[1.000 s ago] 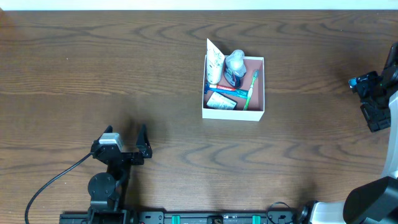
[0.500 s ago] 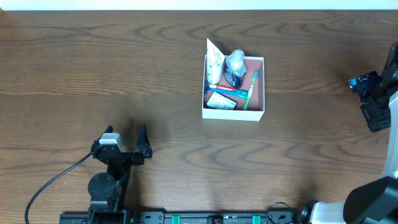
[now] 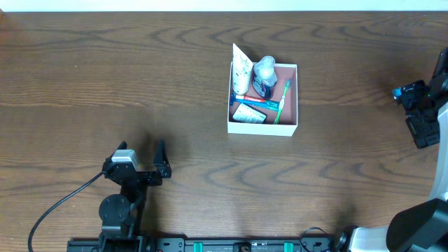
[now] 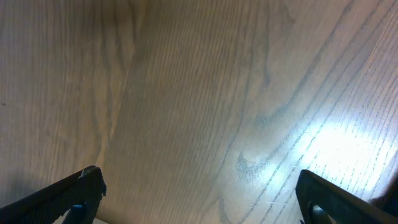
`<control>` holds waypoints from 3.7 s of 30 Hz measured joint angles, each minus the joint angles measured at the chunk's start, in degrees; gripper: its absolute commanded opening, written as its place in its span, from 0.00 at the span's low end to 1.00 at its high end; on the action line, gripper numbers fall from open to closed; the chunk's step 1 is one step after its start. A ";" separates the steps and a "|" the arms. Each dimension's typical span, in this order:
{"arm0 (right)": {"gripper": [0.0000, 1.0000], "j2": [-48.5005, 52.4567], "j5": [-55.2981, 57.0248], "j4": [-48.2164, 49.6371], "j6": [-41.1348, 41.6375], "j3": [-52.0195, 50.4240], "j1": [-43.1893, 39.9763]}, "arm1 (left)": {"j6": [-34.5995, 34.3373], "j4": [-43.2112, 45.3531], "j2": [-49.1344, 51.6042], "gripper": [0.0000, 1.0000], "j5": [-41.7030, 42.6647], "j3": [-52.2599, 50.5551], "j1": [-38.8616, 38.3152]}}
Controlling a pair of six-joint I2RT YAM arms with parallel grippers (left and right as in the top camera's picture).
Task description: Pack container
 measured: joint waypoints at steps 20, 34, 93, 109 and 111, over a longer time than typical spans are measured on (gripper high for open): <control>0.99 -19.08 -0.02 0.00 0.00 0.00 2.40 | 0.00 0.00 0.00 0.98 0.00 0.00 0.00; 0.99 -44.87 0.02 -0.09 0.22 0.00 9.16 | -0.02 -0.02 0.00 0.98 0.00 0.00 0.00; 0.99 -88.32 -1.03 58.36 -30.10 -76.28 18.67 | 0.00 -0.02 0.00 0.98 0.00 0.00 0.00; 0.99 -89.46 -5.29 61.24 -59.06 -76.91 18.69 | 0.00 -0.02 0.00 0.98 0.00 0.00 0.00; 0.99 -89.50 -6.36 61.88 -61.20 -77.13 18.71 | 0.00 -0.02 0.00 0.98 0.00 0.00 0.00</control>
